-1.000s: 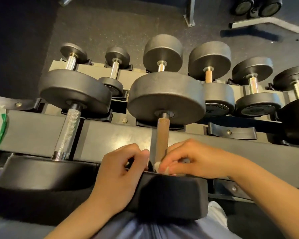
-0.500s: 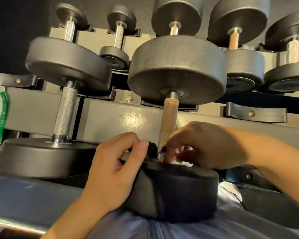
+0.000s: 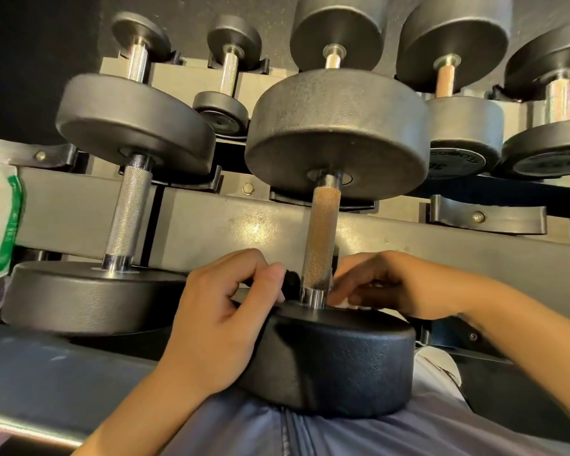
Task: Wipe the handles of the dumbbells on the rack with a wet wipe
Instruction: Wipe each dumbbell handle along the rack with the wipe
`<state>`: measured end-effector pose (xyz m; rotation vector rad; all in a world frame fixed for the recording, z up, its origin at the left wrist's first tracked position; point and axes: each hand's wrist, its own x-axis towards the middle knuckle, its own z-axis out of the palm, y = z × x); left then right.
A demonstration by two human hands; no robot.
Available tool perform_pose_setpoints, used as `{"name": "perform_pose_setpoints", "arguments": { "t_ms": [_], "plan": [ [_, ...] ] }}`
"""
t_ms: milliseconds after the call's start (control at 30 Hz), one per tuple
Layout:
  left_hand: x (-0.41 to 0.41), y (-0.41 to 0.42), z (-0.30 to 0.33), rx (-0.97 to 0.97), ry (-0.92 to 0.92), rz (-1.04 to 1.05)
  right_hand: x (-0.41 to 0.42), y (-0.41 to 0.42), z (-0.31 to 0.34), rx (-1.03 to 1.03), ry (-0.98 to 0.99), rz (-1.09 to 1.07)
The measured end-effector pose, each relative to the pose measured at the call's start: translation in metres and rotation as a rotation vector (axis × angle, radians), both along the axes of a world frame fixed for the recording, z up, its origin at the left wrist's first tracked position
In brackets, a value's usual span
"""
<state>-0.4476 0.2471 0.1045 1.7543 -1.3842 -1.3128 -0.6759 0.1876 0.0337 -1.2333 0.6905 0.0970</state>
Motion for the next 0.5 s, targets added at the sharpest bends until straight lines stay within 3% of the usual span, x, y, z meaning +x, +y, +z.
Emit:
{"name": "perform_pose_setpoints", "arguments": {
  "t_ms": [200,300,400,500],
  "plan": [
    [0.000,-0.001,0.000,-0.024,0.000,-0.005,0.000,-0.005,0.023,-0.125,-0.021,0.005],
    [0.000,0.000,0.000,-0.050,-0.003,-0.006,0.008,-0.009,0.030,-0.325,-0.019,0.050],
    [0.001,0.003,-0.001,-0.103,0.046,0.120,0.023,-0.012,0.031,-0.533,-0.007,0.122],
    [0.002,0.005,-0.005,-0.132,0.120,0.310,0.036,-0.004,0.025,-0.697,-0.132,0.165]
  ]
}}
